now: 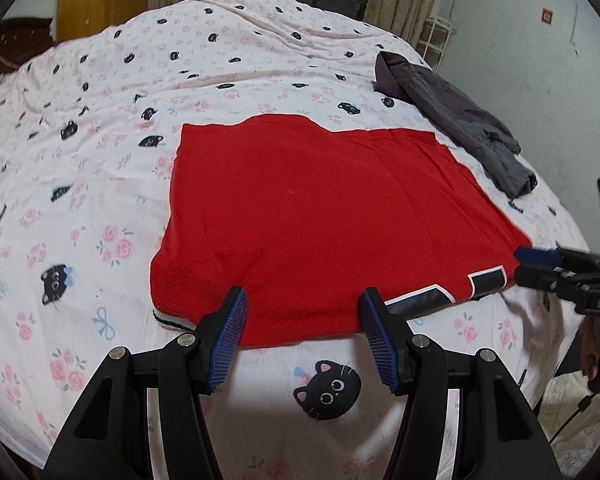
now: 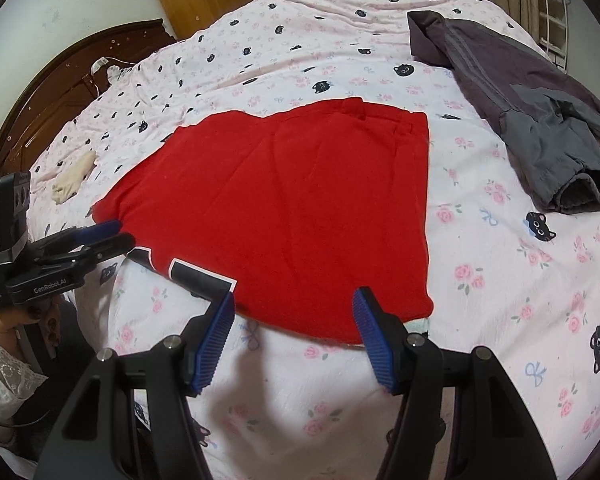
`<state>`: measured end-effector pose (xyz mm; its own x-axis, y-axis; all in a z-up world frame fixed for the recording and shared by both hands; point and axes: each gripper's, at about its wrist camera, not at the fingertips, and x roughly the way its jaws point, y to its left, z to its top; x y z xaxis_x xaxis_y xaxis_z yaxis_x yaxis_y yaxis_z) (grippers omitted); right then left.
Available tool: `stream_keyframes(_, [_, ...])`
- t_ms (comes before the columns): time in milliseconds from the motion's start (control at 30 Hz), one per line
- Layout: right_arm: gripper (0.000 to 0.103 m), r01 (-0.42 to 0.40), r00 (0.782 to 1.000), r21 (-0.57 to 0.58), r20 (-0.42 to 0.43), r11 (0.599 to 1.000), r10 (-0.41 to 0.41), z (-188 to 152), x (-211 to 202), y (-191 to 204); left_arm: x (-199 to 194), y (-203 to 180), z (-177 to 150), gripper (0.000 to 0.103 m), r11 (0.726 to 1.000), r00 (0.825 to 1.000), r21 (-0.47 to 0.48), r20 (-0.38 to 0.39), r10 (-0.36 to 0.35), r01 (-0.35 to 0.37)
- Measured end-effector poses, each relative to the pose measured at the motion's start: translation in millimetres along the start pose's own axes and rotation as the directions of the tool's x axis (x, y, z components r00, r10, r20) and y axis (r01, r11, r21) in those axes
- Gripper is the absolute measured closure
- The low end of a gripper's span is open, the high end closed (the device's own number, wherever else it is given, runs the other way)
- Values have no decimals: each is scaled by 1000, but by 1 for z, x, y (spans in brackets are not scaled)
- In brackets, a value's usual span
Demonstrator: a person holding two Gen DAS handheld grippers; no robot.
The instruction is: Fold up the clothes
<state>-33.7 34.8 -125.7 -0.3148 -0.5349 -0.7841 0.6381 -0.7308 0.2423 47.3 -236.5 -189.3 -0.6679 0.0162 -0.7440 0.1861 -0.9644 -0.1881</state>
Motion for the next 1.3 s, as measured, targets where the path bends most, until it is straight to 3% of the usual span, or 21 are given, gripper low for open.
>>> stream_keyframes(133, [40, -6, 1000, 9, -30, 1000, 7, -3, 12, -4, 1, 12, -3, 49, 995, 998, -76, 17, -58, 59])
stream_keyframes(400, [37, 36, 999, -60, -26, 998, -37, -9, 18, 5, -10, 12, -3, 49, 994, 997, -83, 51, -64, 68])
stream_keyframes(500, [37, 30, 999, -57, -22, 998, -31, -9, 16, 5, -19, 7, 2, 49, 999, 997, -30, 66, -33, 35])
stream_keyframes(667, [33, -8, 1000, -46, -24, 999, 7, -8, 15, 4, -30, 8, 15, 49, 999, 993, -19, 112, -38, 40])
stream_keyframes(900, [29, -3, 1000, -65, -29, 998, 1, -9, 17, 8, -12, 29, 16, 49, 999, 999, -43, 53, 11, -9])
stream_keyframes(1100, [29, -11, 999, -68, -37, 998, 9, -8, 18, 7, -1, 42, 3, 49, 996, 999, -82, 48, -15, 19])
stream_keyframes(1300, [28, -19, 999, -66, -34, 998, 17, -8, 17, 6, -11, 31, 7, 49, 998, 997, -66, 72, 17, -13])
